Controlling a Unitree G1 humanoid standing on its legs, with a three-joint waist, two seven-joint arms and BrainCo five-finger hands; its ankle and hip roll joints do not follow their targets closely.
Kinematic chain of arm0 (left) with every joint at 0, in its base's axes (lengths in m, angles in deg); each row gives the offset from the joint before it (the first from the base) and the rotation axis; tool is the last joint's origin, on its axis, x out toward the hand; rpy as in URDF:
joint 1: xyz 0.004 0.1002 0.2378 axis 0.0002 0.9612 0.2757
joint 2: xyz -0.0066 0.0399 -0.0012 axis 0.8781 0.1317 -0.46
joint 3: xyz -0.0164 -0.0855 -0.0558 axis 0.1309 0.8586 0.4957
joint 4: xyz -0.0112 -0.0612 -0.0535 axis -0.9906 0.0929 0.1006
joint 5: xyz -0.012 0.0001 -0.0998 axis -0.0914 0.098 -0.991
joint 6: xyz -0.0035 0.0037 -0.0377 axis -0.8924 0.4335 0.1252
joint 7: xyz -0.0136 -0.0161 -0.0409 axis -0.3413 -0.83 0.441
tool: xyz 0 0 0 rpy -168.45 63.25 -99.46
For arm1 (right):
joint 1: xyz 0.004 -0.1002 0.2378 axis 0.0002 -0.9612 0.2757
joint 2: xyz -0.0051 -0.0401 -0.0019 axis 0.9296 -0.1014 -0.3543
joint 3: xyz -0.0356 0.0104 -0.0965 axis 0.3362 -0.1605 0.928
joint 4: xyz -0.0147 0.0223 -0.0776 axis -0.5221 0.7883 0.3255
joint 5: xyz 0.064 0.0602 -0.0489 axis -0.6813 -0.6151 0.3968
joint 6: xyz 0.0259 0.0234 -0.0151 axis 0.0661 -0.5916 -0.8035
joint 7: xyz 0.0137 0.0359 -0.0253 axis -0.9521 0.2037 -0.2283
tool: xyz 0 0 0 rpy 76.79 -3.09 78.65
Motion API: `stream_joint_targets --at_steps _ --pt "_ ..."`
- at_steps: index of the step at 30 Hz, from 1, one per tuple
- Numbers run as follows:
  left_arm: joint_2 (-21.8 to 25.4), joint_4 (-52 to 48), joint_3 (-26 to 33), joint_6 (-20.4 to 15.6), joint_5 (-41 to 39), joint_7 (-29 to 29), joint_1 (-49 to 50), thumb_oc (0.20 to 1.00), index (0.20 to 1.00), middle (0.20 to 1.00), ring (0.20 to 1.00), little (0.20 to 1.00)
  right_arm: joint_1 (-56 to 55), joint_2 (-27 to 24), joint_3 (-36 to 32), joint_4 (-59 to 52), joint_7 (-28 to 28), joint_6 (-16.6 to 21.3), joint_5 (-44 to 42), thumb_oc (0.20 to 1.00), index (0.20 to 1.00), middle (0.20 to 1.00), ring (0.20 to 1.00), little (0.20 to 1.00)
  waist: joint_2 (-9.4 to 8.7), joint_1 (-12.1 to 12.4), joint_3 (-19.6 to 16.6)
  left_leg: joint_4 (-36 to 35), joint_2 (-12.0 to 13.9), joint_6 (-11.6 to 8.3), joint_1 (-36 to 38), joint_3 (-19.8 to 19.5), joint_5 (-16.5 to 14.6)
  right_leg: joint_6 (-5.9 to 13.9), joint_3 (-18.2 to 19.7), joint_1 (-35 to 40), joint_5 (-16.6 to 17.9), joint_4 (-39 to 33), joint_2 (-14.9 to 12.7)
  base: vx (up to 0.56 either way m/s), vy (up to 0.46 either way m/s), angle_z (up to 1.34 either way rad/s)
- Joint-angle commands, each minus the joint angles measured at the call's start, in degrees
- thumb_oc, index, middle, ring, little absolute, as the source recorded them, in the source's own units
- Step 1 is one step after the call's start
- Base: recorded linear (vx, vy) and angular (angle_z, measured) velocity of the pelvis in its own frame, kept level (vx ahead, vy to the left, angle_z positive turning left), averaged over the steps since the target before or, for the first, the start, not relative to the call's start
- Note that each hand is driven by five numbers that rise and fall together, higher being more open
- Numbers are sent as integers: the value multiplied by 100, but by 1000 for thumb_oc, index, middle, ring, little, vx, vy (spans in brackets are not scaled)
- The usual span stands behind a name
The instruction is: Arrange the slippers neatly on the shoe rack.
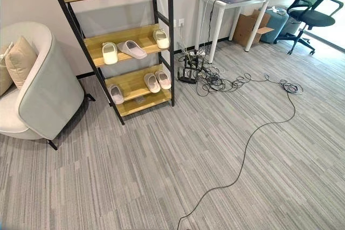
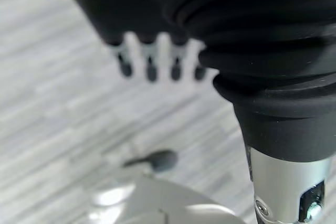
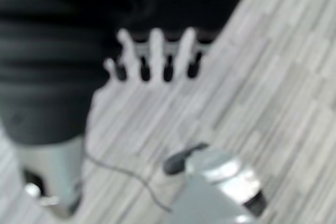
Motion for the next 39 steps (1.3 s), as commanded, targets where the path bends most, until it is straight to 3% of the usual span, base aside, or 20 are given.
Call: stream_joint_targets --at_steps 1,8,14,19,20,21,22,25,27,29,30,32,34,35,36,37,39 --pt "-194 285 27 -70 130 -19 -448 1000 1000 1000 1000 1000 242 -43 92 384 12 84 274 1000 1000 1000 1000 1000 -38 43 -218 33 236 -451 -277 -225 305 619 -157 27 30 71 -294 0 0 0" --pt "-255 27 -468 -117 423 -78 -761 1000 1000 1000 1000 1000 511 -58 371 -1 21 156 462 1000 1000 1000 1000 1000 -23 22 -138 33 248 -467 -288 -240 323 597 -169 45 0 71 -278 4 -12 0" --pt "-241 41 -545 -91 519 -78 -769 1000 1000 1000 1000 1000 563 -10 491 -43 -10 138 584 1000 1000 1000 1000 1000 0 16 -37 33 288 -502 -327 -272 370 562 -219 55 0 83 -250 18 -62 1" --pt "-187 80 -534 -57 504 -80 -794 1000 1000 1000 1000 1000 540 0 531 16 -52 94 678 1000 1000 1000 1000 1000 35 20 232 33 409 -485 -340 -353 436 430 -200 -298 -302 850 -194 4 -75 4" --pt "-160 64 -580 -65 554 -62 -787 1000 1000 1000 1000 1000 529 0 578 -1 -64 163 594 1000 1000 1000 1000 1000 17 67 295 139 414 -492 -382 -394 435 389 -238 -324 -359 946 -188 13 -149 25" --pt "-167 5 -577 -73 515 -60 -770 1000 1000 1000 1000 1000 536 -2 661 -78 -88 124 723 1000 1000 1000 1000 1000 -84 94 442 1001 436 -511 -797 -420 163 319 -259 -387 -436 1091 -217 8 -163 29" --pt "-185 -2 -587 -62 516 -29 -771 1000 1000 1000 1000 1000 483 -10 674 -25 -76 102 843 1000 1000 1000 1000 1000 -116 130 507 1313 436 -534 -936 -384 98 258 -278 -342 -481 1085 -212 15 -175 41" --pt "-238 -65 -702 -53 581 -50 -890 1000 1000 1000 1000 1000 464 -130 785 137 -54 -2 1243 1000 1000 1000 1000 1000 -215 198 686 2261 390 -491 -1644 -39 224 177 -549 -57 -576 900 -295 69 -83 35" --pt "-242 -85 -714 -51 584 -30 -898 1000 1000 1000 1000 1000 455 -140 820 177 -58 -37 1305 1000 1000 1000 1000 1000 -231 231 664 2298 369 -445 -1840 138 209 176 -596 23 -625 842 -302 174 17 56" --pt "-245 -82 -565 -59 523 -13 -790 1000 1000 1000 1000 1000 489 -49 873 142 -82 -27 1265 1000 1000 1000 1000 1000 -240 500 567 1753 185 -423 -2228 436 446 259 -592 332 -695 704 -223 378 107 53" --pt "-243 -18 -491 -47 452 -3 -772 1000 1000 1000 1000 1000 529 21 893 116 -83 -35 1263 1000 1000 1000 1000 1000 -278 593 541 1602 165 -437 -2204 421 504 297 -547 423 -717 692 -240 341 147 20" --pt "-215 213 -217 -6 322 -20 -625 1000 1000 1000 1000 1000 586 80 939 45 -97 -19 1385 1000 1000 1000 1000 1000 -323 699 439 1345 -45 -270 -1967 215 483 385 -510 554 -768 785 -268 377 182 -9" --pt "-181 300 -132 16 295 -36 -579 1000 1000 1000 1000 1000 604 101 925 -8 -113 -3 1393 1000 1000 1000 1000 1000 -378 711 376 1343 -132 -190 -1943 174 459 449 -542 553 -726 985 -323 287 163 -34" --pt "-70 369 34 65 265 -54 -600 1000 1000 1000 1000 1000 652 161 919 -151 -127 9 1431 1000 1000 1000 1000 1000 -487 714 340 1368 -210 -41 -1738 245 293 635 -534 412 -459 1658 -450 202 140 -37" --pt "-70 369 34 64 265 -54 -599 1000 1000 1000 1000 1000 652 161 919 -151 -127 9 1431 1000 1000 1000 1000 1000 -486 714 337 1368 -210 -41 -1741 245 294 634 -533 410 -458 1658 -449 417 274 -24" --pt "0 293 114 62 197 -116 -640 1000 1000 1000 1000 1000 777 174 1102 -402 -121 24 1600 1000 1000 1000 1000 1000 -525 680 350 1318 -332 140 -1412 232 96 827 -549 158 199 2549 -685 294 173 -5" --pt "74 168 107 59 154 -125 -726 1000 1000 1000 1000 1000 857 218 1250 -555 -120 15 1785 1000 1000 1000 1000 1000 -429 648 376 1232 -293 241 -1059 131 -49 804 -665 -260 537 3390 -824 344 165 16"
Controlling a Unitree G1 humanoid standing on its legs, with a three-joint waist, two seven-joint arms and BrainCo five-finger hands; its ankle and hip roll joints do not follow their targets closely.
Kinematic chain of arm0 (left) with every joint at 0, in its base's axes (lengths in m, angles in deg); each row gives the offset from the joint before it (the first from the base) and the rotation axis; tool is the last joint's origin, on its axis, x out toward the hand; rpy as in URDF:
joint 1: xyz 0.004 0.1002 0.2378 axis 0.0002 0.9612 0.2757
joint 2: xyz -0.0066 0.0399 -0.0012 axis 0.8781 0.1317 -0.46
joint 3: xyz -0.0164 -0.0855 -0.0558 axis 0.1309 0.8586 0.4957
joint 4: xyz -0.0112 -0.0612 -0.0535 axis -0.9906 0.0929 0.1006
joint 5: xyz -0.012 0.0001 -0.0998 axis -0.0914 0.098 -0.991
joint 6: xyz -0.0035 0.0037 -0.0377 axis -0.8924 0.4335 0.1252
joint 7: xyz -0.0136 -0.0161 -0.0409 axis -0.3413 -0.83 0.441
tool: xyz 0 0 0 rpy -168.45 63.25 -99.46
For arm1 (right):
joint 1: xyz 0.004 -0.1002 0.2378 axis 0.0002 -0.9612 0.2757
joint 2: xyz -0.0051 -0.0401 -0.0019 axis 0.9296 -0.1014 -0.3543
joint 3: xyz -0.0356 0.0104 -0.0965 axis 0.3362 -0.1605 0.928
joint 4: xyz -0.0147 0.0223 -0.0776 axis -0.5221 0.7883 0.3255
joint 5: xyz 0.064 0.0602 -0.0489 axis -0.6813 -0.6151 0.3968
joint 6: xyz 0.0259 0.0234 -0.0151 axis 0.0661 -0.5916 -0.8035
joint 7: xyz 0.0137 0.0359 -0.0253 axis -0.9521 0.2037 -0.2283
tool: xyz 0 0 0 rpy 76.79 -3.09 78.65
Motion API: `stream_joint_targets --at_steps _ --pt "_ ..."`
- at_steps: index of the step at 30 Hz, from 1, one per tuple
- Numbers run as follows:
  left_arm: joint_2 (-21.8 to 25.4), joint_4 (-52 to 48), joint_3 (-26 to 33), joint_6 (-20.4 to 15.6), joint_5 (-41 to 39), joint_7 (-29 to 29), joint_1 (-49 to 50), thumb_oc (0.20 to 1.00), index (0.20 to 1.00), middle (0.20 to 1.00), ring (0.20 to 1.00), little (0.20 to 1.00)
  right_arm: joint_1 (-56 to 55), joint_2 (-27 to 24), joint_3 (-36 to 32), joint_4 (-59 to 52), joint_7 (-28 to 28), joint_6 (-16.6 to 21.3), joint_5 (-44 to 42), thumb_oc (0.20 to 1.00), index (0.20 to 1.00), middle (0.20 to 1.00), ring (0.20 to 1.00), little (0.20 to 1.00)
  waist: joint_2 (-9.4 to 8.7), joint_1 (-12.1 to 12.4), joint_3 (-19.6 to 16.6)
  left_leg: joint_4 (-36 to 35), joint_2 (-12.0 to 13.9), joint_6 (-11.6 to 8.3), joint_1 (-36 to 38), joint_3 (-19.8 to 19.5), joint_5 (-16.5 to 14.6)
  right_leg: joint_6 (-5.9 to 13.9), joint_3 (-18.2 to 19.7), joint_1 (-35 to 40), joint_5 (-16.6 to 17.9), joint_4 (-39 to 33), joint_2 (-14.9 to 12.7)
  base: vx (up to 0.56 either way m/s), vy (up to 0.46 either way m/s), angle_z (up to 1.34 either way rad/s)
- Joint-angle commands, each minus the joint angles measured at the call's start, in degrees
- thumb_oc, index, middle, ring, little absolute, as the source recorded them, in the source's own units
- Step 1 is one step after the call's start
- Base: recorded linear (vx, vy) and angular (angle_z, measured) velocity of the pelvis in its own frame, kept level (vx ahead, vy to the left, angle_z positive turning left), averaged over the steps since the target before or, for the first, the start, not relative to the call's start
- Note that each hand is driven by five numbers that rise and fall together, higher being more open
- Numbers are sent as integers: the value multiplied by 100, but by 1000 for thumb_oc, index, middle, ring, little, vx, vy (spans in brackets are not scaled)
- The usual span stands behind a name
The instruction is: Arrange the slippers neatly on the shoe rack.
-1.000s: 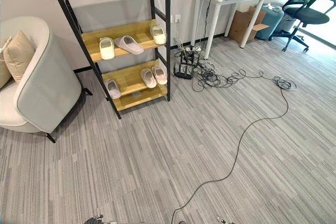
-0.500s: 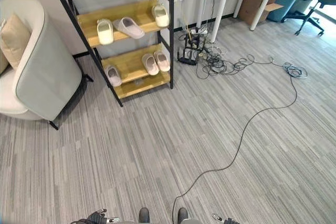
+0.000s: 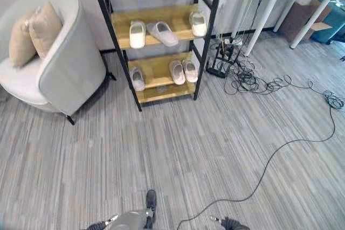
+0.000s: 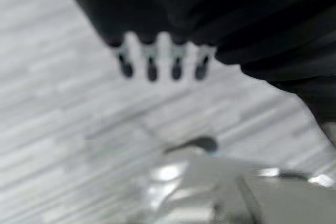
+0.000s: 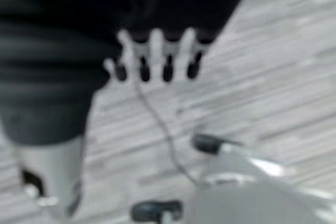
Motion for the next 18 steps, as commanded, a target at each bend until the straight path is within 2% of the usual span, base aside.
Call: stream_joint_targets --at_steps 1,2,3,4,5,6,7,8,9,10,12,15,17,18 --pt "116 7 82 -42 -159 -107 -183 1000 1000 1000 1000 1000 31 -54 241 -224 -4 97 410 1000 1000 1000 1000 1000 -25 97 -275 639 -98 -74 184 -209 -653 365 42 -312 1700 758 -451 211 76 28" --pt "116 7 82 -42 -159 -107 -183 1000 1000 1000 1000 1000 31 -54 241 -224 -4 97 410 1000 1000 1000 1000 1000 -26 96 -273 639 -100 -73 187 -210 -653 365 41 -310 1698 760 -452 316 51 49" --pt "160 -36 12 -63 -145 -148 -297 1000 1000 1000 1000 1000 71 -10 382 -296 -13 107 518 1000 1000 1000 1000 1000 27 30 -259 492 -92 -87 480 -336 -751 244 -115 -517 1440 570 -555 207 15 50" --pt "161 -36 12 -63 -145 -148 -297 1000 1000 1000 1000 1000 71 -10 382 -296 -13 107 518 1000 1000 1000 1000 1000 27 27 -255 491 -93 -87 485 -338 -751 244 -117 -511 1439 570 -556 369 -39 58" --pt "172 -149 -71 -128 -134 -186 -379 1000 1000 1000 1000 1000 98 14 471 -356 -27 104 573 1000 1000 1000 1000 1000 51 -16 -241 451 -67 -132 639 -453 -873 201 -193 -661 1295 66 -676 241 -98 28" --pt "177 -196 -105 -158 -120 -207 -412 1000 1000 1000 1000 1000 101 18 501 -380 -20 111 611 1000 1000 1000 1000 1000 47 -40 -219 452 -55 -162 705 -526 -932 208 -182 -689 1295 -195 -719 349 -166 43" --pt "180 -268 -185 -202 -96 -250 -484 1000 1000 1000 1000 1000 98 19 524 -397 -6 113 657 1000 1000 1000 1000 1000 21 -94 -178 463 -77 -197 820 -655 -1013 245 -23 -794 1400 -621 -731 186 -112 36" --pt "180 -268 -185 -202 -96 -250 -485 1000 1000 1000 1000 1000 99 20 523 -397 -6 113 657 1000 1000 1000 1000 1000 23 -98 -185 461 -75 -197 810 -660 -1007 243 -31 -794 1412 -638 -728 370 -264 63" --pt "187 -289 -268 -248 -11 -317 -580 1000 1000 1000 1000 1000 28 41 544 -342 -9 78 730 1000 1000 1000 1000 1000 -84 -254 -156 461 -106 -297 1041 -914 -1182 449 631 -937 1764 -1529 -678 265 -196 54" --pt "185 -289 -268 -248 -11 -317 -579 1000 1000 1000 1000 1000 28 40 544 -342 -9 78 730 1000 1000 1000 1000 1000 -75 -253 -143 464 -96 -299 1058 -916 -1192 447 626 -912 1765 -1539 -668 361 -270 64" --pt "177 -246 -265 -264 -23 -322 -614 1000 1000 1000 1000 1000 -29 38 515 -265 -28 40 755 1000 1000 1000 1000 1000 -107 -346 -163 460 -53 -386 1184 -1068 -1293 540 927 -1058 2013 -1845 -748 239 -208 66" --pt "144 -139 -127 -254 -158 -281 -519 1000 1000 1000 1000 1000 -159 12 470 -155 -66 24 821 1000 1000 1000 1000 1000 -137 -400 -241 399 76 -495 1422 -1218 -1345 609 883 -1109 2194 -1958 -740 229 -234 75" --pt "134 -101 -67 -255 -181 -270 -482 1000 1000 1000 1000 1000 -219 -30 420 -113 -77 15 819 1000 1000 1000 1000 1000 -149 -434 -294 383 132 -543 1473 -1302 -1348 609 927 -1020 2086 -1994 -677 247 -309 55" --pt "121 -50 8 -251 -221 -262 -352 1000 1000 1000 1000 1000 -286 -41 319 -42 -84 21 760 1000 1000 1000 1000 1000 -164 -454 -395 408 347 -646 1574 -1412 -1329 533 1095 -993 1817 -1778 -454 256 -350 24"
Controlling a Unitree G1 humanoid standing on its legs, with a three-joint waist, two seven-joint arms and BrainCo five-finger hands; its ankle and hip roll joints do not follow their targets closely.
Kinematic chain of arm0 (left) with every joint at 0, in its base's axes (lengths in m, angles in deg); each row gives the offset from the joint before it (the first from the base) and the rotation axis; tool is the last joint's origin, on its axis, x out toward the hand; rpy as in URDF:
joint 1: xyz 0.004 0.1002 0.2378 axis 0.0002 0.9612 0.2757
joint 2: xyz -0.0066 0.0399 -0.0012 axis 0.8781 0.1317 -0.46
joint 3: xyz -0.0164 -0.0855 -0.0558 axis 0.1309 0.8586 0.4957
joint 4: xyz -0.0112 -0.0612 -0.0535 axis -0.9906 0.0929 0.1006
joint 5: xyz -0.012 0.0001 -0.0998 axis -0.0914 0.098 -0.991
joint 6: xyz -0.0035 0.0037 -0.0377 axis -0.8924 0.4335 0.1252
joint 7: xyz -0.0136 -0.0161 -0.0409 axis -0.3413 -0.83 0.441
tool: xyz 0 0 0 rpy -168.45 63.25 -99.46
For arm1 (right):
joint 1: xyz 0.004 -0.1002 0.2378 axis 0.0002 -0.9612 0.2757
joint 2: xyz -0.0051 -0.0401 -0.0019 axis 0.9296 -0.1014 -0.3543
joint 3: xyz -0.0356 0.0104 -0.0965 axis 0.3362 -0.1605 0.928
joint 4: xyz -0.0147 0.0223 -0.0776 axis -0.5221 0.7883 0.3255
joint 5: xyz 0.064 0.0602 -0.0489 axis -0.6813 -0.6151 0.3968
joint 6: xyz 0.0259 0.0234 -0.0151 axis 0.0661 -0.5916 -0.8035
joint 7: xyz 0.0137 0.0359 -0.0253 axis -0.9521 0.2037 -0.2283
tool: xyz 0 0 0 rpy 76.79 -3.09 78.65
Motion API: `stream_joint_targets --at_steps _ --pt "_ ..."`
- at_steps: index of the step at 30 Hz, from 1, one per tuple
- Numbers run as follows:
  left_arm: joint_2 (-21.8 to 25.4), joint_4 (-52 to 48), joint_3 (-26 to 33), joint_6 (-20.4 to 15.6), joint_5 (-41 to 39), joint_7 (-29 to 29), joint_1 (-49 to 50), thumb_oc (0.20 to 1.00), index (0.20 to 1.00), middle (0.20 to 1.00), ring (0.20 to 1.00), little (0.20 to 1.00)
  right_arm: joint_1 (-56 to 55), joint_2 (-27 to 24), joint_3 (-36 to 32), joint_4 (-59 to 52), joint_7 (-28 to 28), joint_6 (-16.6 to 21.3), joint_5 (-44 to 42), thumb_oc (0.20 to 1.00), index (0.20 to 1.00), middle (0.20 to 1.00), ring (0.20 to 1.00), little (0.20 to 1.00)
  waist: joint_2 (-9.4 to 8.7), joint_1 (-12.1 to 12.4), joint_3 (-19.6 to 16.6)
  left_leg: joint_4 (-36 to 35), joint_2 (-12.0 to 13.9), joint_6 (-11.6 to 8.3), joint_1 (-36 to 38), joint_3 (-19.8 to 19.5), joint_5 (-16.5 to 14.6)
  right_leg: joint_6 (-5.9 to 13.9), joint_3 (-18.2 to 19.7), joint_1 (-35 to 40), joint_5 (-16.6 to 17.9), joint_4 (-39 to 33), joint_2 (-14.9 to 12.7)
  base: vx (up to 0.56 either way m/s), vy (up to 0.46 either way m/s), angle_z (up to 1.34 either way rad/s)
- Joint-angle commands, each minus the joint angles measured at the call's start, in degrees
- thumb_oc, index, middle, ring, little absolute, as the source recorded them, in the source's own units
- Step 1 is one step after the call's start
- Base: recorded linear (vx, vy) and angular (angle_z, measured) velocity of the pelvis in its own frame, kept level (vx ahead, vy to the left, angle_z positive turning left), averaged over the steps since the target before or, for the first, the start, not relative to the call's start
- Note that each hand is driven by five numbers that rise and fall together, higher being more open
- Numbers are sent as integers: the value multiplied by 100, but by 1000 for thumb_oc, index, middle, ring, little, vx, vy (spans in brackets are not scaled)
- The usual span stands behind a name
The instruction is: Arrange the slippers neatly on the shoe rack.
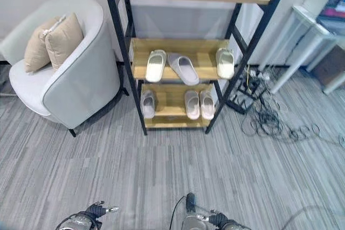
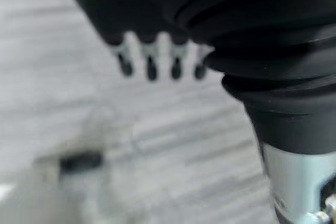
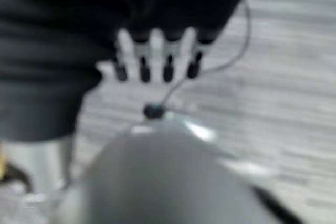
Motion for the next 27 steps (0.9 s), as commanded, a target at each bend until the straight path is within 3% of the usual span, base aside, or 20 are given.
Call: stream_joint_targets --at_steps 1,3,4,5,6,7,8,10,11,12,13,14,15,17,23,27 --pt "262 204 200 -63 -126 -42 -24 1000 1000 1000 1000 1000 -155 -77 -67 313 -4 -15 8 1000 1000 1000 1000 1000 -289 56 -115 225 -207 271 -122 -22 214 519 465 -28 -494 897 -294 329 -469 17" --pt "288 201 163 -64 -65 -67 38 1000 1000 1000 1000 1000 -158 -132 -96 355 -6 21 -95 1000 1000 1000 1000 1000 -256 69 -123 803 12 111 -320 -63 587 327 374 91 -763 980 -63 171 -290 10" --pt "288 201 163 -64 -65 -67 38 1000 1000 1000 1000 1000 -158 -133 -96 355 -6 21 -95 1000 1000 1000 1000 1000 -252 64 -125 816 16 108 -329 -70 580 326 368 89 -766 983 -61 109 -253 -2" --pt "316 173 137 -71 -63 -84 29 1000 1000 1000 1000 1000 -117 -149 -96 355 19 54 -191 1000 1000 1000 1000 1000 -283 100 -89 1400 122 61 -624 -70 1011 191 308 207 -872 1012 41 52 -137 -13" --pt "316 173 137 -71 -63 -84 29 1000 1000 1000 1000 1000 -116 -150 -96 356 19 55 -192 1000 1000 1000 1000 1000 -277 89 -93 1427 126 59 -646 -84 998 189 296 201 -874 1016 45 68 -541 1" --pt "392 -52 141 -78 -178 -104 -2 1000 1000 1000 1000 1000 -121 -226 -64 333 87 66 -320 1000 1000 1000 1000 1000 -543 253 187 3150 256 454 -1782 257 1358 -135 68 491 -1020 1048 162 54 -505 12" --pt "408 -72 136 -68 -178 -113 32 1000 1000 1000 1000 1000 -123 -278 -75 345 91 46 -332 1000 1000 1000 1000 1000 -593 303 225 3386 250 488 -1980 451 1251 -181 44 572 -1097 1054 204 126 -553 43" --pt "375 -74 163 -88 -216 -134 71 1000 1000 1000 1000 1000 -48 -332 -90 331 129 57 -366 1000 1000 1000 1000 1000 -610 415 234 3084 -23 495 -2253 583 966 -186 39 726 -1223 1050 239 172 -100 24" --pt "375 -74 163 -88 -216 -134 71 1000 1000 1000 1000 1000 -48 -332 -90 331 129 57 -366 1000 1000 1000 1000 1000 -610 416 237 3084 -23 495 -2250 583 966 -186 39 729 -1223 1050 239 206 -4 -2" --pt "348 -38 208 -88 -287 -129 98 1000 1000 1000 1000 1000 12 -340 -89 311 143 76 -398 1000 1000 1000 1000 1000 -610 475 221 2635 -121 470 -2303 625 875 -156 25 834 -1286 1000 241 306 50 -4" --pt "323 45 284 -91 -402 -147 84 1000 1000 1000 1000 1000 100 -317 -69 271 178 114 -413 1000 1000 1000 1000 1000 -563 581 154 1595 -105 354 -2348 605 956 -77 -25 961 -1417 915 264 492 115 4" --pt "318 61 291 -101 -520 -158 42 1000 1000 1000 1000 1000 98 -276 -29 232 213 140 -433 1000 1000 1000 1000 1000 -466 694 153 708 -108 188 -2459 468 1548 -73 -29 1193 -1497 827 357 489 182 0" --pt "288 166 316 -78 -494 -157 88 1000 1000 1000 1000 1000 92 -208 14 252 196 142 -370 1000 1000 1000 1000 1000 -423 679 97 276 -82 178 -2274 469 1500 -40 -40 1256 -1587 828 367 414 176 -2" --pt "296 246 390 -103 -469 -257 164 1000 1000 1000 1000 1000 79 -110 45 249 277 153 -252 1000 1000 1000 1000 1000 -454 705 -18 246 -275 219 -2123 277 1504 57 -10 1352 -1586 837 268 349 182 -36" --pt "415 281 675 -147 -578 -496 216 1000 1000 1000 1000 1000 103 9 58 199 301 153 -206 1000 1000 1000 1000 1000 -560 771 -133 251 -452 331 -1888 435 1295 225 33 1435 -1427 814 34 220 154 -5" --pt "501 119 748 -187 -618 -766 170 1000 1000 1000 1000 1000 115 98 71 149 312 122 -183 1000 1000 1000 1000 1000 -550 750 -150 286 -657 571 -1706 541 1023 472 144 1027 -919 1639 -218 124 157 7"
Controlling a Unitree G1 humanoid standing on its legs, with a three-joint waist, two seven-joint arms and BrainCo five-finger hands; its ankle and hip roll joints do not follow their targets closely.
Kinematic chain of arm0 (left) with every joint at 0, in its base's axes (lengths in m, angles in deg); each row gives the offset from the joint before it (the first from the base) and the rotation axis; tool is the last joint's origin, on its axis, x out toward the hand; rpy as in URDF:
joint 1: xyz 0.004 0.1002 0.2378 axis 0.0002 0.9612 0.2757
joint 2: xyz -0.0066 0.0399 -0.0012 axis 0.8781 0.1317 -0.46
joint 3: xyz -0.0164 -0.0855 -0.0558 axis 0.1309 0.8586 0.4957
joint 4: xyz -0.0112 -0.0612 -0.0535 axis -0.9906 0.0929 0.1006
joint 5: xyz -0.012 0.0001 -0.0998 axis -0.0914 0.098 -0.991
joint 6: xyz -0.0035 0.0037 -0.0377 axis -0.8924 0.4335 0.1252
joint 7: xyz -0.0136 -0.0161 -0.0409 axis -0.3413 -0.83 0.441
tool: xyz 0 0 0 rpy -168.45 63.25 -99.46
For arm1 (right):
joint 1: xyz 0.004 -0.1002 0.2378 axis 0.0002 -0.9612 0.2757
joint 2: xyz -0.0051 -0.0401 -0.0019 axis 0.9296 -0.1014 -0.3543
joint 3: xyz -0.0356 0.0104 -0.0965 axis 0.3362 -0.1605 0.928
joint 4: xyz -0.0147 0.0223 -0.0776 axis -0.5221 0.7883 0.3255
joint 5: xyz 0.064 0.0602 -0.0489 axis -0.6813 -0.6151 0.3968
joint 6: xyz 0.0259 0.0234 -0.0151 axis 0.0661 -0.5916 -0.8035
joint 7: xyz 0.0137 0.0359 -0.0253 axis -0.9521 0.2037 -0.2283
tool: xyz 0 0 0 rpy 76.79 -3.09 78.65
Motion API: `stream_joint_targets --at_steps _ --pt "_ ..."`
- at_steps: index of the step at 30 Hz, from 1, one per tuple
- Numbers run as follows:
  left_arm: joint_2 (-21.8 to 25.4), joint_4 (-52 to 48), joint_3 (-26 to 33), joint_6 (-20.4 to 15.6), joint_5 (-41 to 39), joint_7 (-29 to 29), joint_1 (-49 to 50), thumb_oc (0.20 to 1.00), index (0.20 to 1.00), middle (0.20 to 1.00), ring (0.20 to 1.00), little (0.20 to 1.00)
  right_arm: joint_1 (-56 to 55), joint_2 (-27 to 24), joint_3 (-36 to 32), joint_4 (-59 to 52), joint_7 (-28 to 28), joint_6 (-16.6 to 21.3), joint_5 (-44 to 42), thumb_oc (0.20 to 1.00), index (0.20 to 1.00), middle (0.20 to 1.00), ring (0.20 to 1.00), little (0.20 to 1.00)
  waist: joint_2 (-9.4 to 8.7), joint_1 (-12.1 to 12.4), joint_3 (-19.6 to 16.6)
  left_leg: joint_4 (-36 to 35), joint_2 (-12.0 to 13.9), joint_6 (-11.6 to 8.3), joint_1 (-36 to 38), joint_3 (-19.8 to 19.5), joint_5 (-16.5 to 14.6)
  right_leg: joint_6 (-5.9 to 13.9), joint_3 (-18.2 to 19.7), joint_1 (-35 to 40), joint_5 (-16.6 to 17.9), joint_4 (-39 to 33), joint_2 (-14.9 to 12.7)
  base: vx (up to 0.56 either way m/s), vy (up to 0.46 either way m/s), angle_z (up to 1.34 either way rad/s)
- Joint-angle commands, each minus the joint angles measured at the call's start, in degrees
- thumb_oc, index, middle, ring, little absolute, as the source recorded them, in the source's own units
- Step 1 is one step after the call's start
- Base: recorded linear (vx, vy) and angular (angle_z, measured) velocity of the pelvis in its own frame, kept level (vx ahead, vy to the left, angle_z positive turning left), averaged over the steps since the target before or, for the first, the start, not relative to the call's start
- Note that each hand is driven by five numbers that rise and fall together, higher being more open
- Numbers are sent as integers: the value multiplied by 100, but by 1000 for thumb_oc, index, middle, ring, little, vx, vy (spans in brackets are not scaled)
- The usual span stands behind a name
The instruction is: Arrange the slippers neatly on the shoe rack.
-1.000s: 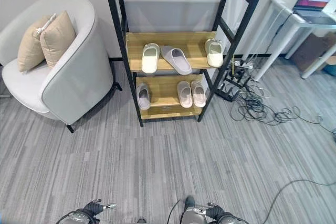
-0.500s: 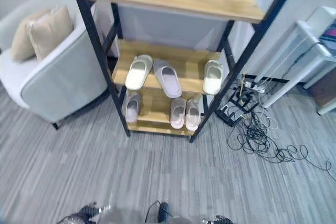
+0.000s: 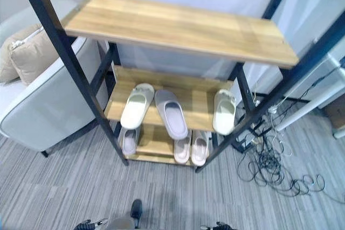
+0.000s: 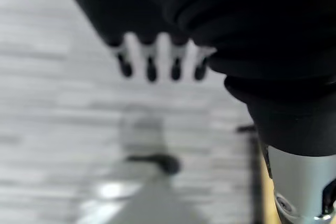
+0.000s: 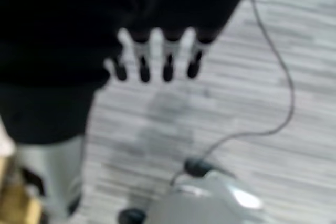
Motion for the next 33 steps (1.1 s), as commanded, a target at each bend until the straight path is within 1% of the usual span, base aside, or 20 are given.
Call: stream_joint_targets --at_steps 1,3,4,6,7,8,9,10,13,15,18,19,21,22,23,24,26,30,31,33 --pt "149 -173 143 -120 -73 -386 -150 1000 1000 1000 1000 1000 127 -67 37 -331 86 43 47 1000 1000 1000 1000 1000 64 217 -32 582 78 -357 -13 15 -376 527 439 -674 711 1441 -541 51 128 19" --pt "190 -371 -2 -174 58 -505 -211 1000 1000 1000 1000 1000 110 -55 91 -408 98 62 44 1000 1000 1000 1000 1000 207 91 24 523 74 -306 172 -30 -403 446 431 -989 675 1720 -478 63 89 16" --pt "189 -373 -1 -174 59 -506 -209 1000 1000 1000 1000 1000 109 -56 91 -409 99 61 44 1000 1000 1000 1000 1000 205 85 36 523 69 -307 187 -36 -406 445 425 -978 661 1735 -483 55 34 0" --pt "188 -413 -40 -196 90 -513 -217 1000 1000 1000 1000 1000 85 -62 112 -424 105 76 47 1000 1000 1000 1000 1000 243 36 53 470 68 -314 258 -48 -407 410 394 -996 580 1626 -464 16 -14 1" --pt "167 -463 -133 -227 169 -495 -203 1000 1000 1000 1000 1000 63 -76 121 -414 117 102 21 1000 1000 1000 1000 1000 286 -40 56 392 84 -337 365 -55 -429 336 377 -988 400 1298 -359 15 -30 14" --pt "167 -463 -133 -227 169 -495 -203 1000 1000 1000 1000 1000 63 -76 121 -414 117 102 21 1000 1000 1000 1000 1000 286 -40 57 391 84 -337 367 -55 -429 336 377 -987 400 1298 -359 -17 -95 17" --pt "132 -512 -180 -236 196 -453 -140 1000 1000 1000 1000 1000 -19 -59 122 -383 91 91 38 1000 1000 1000 1000 1000 250 -41 66 500 49 -365 308 -54 -478 314 377 -825 297 784 -299 -50 -104 17" --pt "116 -536 -231 -259 262 -466 -120 1000 1000 1000 1000 1000 -34 -75 128 -372 97 115 49 1000 1000 1000 1000 1000 236 -30 73 543 35 -383 283 -61 -471 304 394 -724 264 625 -271 -50 -104 21" --pt "100 -561 -248 -268 309 -456 -81 1000 1000 1000 1000 1000 -60 -74 171 -363 65 124 72 1000 1000 1000 1000 1000 219 -16 74 552 50 -421 269 -88 -426 273 452 -645 205 533 -179 -38 -88 29" --pt "2 -557 -254 -272 303 -366 6 1000 1000 1000 1000 1000 -73 -107 204 -301 40 126 118 1000 1000 1000 1000 1000 225 31 43 490 108 -505 270 -98 -340 211 324 -504 160 307 -134 -88 -117 -4" --pt "-27 -500 -203 -261 112 -246 -49 1000 1000 1000 1000 1000 69 -222 213 -322 13 128 165 1000 1000 1000 1000 1000 169 54 143 890 180 -698 -164 -57 -219 115 122 -496 82 263 -123 -120 -47 30" --pt "-67 -472 -193 -272 -8 -157 -94 1000 1000 1000 1000 1000 208 -284 357 -356 8 110 313 1000 1000 1000 1000 1000 139 67 195 1149 434 -803 -385 129 -122 59 0 -540 62 321 -166 -140 46 71" --pt "-75 -476 -192 -284 -53 -136 -97 1000 1000 1000 1000 1000 226 -308 402 -365 9 116 347 1000 1000 1000 1000 1000 138 99 219 1158 503 -825 -383 47 -104 56 -4 -542 72 346 -177 -47 69 59" --pt "-84 -472 -139 -332 -300 -86 -74 1000 1000 1000 1000 1000 242 -354 455 -403 -22 136 389 1000 1000 1000 1000 1000 123 224 233 987 586 -918 -227 -573 -94 75 96 -554 122 362 -182 6 55 34" --pt "-84 -472 -139 -332 -300 -86 -74 1000 1000 1000 1000 1000 242 -354 455 -403 -22 136 389 1000 1000 1000 1000 1000 123 222 231 987 586 -918 -228 -574 -94 75 95 -555 122 362 -182 40 148 12" --pt "-100 -430 -97 -337 -369 -120 -27 1000 1000 1000 1000 1000 202 -425 437 -421 -65 154 450 1000 1000 1000 1000 1000 175 248 207 659 680 -945 -22 -1160 -171 121 208 -574 114 383 -182 86 171 3" --pt "-76 -335 -73 -309 -284 -157 -45 1000 1000 1000 1000 1000 282 -430 389 -411 -50 133 483 1000 1000 1000 1000 1000 225 213 112 297 752 -1005 195 -1131 -154 185 221 -571 116 394 -233 122 219 -21" --pt "-60 -254 -168 -289 54 -154 18 1000 1000 1000 1000 1000 160 -302 215 -475 -56 144 279 1000 1000 1000 1000 1000 237 123 -29 200 535 -899 363 -916 -300 362 310 -516 369 225 -572 80 225 -26" --pt "-63 -219 -224 -266 192 -155 41 1000 1000 1000 1000 1000 157 -263 269 -500 -37 144 354 1000 1000 1000 1000 1000 263 122 -34 278 430 -809 343 -837 -390 418 388 -534 440 160 -691 25 181 -22" --pt "-52 -202 -247 -256 239 -174 24 1000 1000 1000 1000 1000 172 -240 295 -519 -27 132 372 1000 1000 1000 1000 1000 283 111 -47 294 390 -781 346 -789 -426 435 400 -537 442 145 -745 -3 116 -25"
